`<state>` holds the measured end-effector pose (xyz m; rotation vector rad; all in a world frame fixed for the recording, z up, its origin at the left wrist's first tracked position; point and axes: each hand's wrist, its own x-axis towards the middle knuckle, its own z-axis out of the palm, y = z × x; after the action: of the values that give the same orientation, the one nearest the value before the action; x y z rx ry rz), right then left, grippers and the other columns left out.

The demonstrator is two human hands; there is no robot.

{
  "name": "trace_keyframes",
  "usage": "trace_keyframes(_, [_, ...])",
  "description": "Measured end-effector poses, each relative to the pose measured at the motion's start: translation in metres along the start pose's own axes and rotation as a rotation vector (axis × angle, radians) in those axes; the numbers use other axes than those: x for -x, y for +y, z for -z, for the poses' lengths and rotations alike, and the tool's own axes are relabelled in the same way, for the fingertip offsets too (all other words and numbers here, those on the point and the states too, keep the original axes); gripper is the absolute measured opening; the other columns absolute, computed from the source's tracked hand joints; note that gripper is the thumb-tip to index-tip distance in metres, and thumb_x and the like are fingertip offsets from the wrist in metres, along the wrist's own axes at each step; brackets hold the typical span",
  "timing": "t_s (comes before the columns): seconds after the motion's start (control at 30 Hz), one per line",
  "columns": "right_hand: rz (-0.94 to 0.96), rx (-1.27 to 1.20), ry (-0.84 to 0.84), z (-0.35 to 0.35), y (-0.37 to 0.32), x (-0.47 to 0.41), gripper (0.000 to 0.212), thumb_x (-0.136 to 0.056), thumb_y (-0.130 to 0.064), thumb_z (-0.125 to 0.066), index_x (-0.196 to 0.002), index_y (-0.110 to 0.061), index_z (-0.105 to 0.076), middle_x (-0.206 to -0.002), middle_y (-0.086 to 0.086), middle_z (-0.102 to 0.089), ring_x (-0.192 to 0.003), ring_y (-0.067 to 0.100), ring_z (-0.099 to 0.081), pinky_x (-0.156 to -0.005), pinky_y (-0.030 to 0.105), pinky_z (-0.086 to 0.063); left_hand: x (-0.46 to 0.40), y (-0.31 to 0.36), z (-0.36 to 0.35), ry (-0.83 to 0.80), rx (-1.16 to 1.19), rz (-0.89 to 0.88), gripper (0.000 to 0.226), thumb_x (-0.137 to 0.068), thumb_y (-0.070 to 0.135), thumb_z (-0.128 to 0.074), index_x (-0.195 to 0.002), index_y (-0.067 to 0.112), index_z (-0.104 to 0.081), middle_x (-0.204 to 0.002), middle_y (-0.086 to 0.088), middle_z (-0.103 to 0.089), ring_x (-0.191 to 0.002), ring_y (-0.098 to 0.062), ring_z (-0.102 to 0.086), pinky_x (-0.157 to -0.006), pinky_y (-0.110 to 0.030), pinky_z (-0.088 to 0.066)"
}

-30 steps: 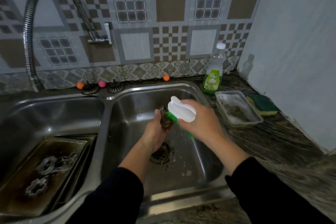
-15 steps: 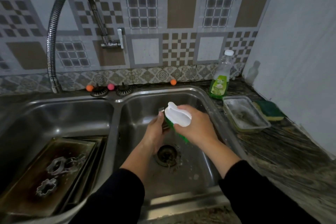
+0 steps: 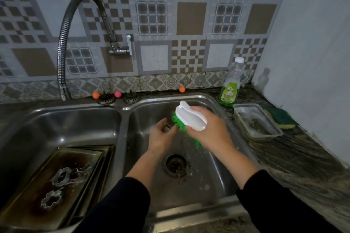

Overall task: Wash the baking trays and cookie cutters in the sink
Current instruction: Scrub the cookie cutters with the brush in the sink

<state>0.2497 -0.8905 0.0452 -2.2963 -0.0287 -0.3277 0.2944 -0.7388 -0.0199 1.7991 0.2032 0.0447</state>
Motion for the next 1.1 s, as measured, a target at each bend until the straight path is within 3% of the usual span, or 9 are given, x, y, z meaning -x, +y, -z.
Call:
trace_keyframes(0.1, [0.008,0.034,0.043,0.001,0.0,-0.002,0.057,-0.074,-0.027,-0.077,-0.126,-0.033,-0.056,-0.124,-0.006,-0.061,-0.111,0.015,-0.057,-0.082,0.024,-0.046,0.004,0.001,0.003,0.054,-0.183,-0.133,0.07,-0.078,0.024,-0.078,-0.14,0.01,-0.047,-0.134,-0.002,-0.057,-0.122,-0.013,-0.052,-0.1,-0.018,-0.036])
trace_keyframes(0.27, [0.075,0.116,-0.034,0.001,0.001,-0.001,0.059,-0.072,-0.024,-0.076,-0.127,-0.034,-0.057,-0.123,-0.004,-0.062,-0.11,0.017,-0.057,-0.083,0.028,-0.048,0.006,-0.001,0.012,0.083,-0.382,-0.352,0.078,-0.072,0.022,-0.081,-0.142,0.018,-0.044,-0.132,-0.001,-0.056,-0.123,-0.014,-0.048,-0.097,-0.018,-0.034])
trace_keyframes(0.33, [0.079,0.123,0.027,-0.002,0.0,0.001,0.06,-0.072,-0.023,-0.076,-0.128,-0.033,-0.056,-0.123,-0.003,-0.061,-0.11,0.018,-0.057,-0.084,0.03,-0.049,0.004,-0.001,0.013,0.094,-0.441,-0.419,0.078,-0.072,0.023,-0.08,-0.141,0.019,-0.045,-0.128,-0.001,-0.058,-0.12,-0.016,-0.048,-0.093,-0.017,-0.033])
trace_keyframes(0.5, [0.171,0.185,-0.017,-0.011,-0.001,0.003,0.06,-0.073,-0.021,-0.075,-0.129,-0.032,-0.056,-0.125,-0.002,-0.059,-0.114,0.022,-0.053,-0.092,0.034,-0.047,0.001,0.0,0.023,0.104,-0.565,-0.541,0.078,-0.073,0.024,-0.079,-0.142,0.017,-0.044,-0.129,0.0,-0.058,-0.121,-0.019,-0.045,-0.098,-0.029,-0.038])
trace_keyframes(0.6, [0.192,0.178,0.093,-0.014,-0.005,0.002,0.06,-0.073,-0.021,-0.075,-0.129,-0.03,-0.055,-0.125,-0.002,-0.058,-0.112,0.024,-0.052,-0.09,0.036,-0.048,0.004,0.001,0.029,0.149,-0.598,-0.586,0.077,-0.074,0.02,-0.08,-0.142,0.015,-0.044,-0.129,-0.001,-0.058,-0.123,-0.017,-0.042,-0.1,-0.029,-0.038])
trace_keyframes(0.7, [0.232,0.202,-0.02,-0.024,-0.012,0.004,0.061,-0.075,-0.023,-0.074,-0.131,-0.034,-0.053,-0.125,-0.005,-0.057,-0.112,0.02,-0.051,-0.091,0.031,-0.044,0.006,0.0,0.038,0.155,-0.571,-0.583,0.077,-0.075,0.018,-0.079,-0.143,0.016,-0.042,-0.13,0.0,-0.057,-0.123,-0.015,-0.039,-0.098,-0.025,-0.034])
trace_keyframes(0.83, [0.22,0.132,0.079,-0.033,-0.015,0.003,0.059,-0.075,-0.022,-0.074,-0.13,-0.03,-0.055,-0.126,-0.004,-0.058,-0.113,0.021,-0.051,-0.092,0.034,-0.047,0.009,-0.002,0.057,0.218,-0.582,-0.606,0.074,-0.075,0.016,-0.08,-0.14,0.011,-0.046,-0.124,-0.007,-0.059,-0.12,-0.021,-0.045,-0.097,-0.025,-0.035])
trace_keyframes(0.9, [0.248,0.124,-0.003,-0.041,-0.022,0.005,0.06,-0.074,-0.022,-0.075,-0.129,-0.034,-0.055,-0.126,-0.007,-0.058,-0.112,0.019,-0.051,-0.092,0.031,-0.046,0.008,-0.004,0.067,0.233,-0.586,-0.614,0.074,-0.071,0.012,-0.082,-0.137,0.008,-0.049,-0.12,-0.011,-0.061,-0.116,-0.026,-0.048,-0.095,-0.025,-0.036])
trace_keyframes(1.1, [0.256,0.053,0.012,-0.069,-0.043,0.004,0.06,-0.073,-0.022,-0.076,-0.129,-0.029,-0.056,-0.125,-0.005,-0.059,-0.111,0.018,-0.054,-0.091,0.028,-0.047,0.011,-0.013,0.098,0.346,-0.606,-0.545,0.072,-0.074,0.016,-0.079,-0.139,0.012,-0.048,-0.126,-0.005,-0.06,-0.119,-0.02,-0.044,-0.097,-0.023,-0.035])
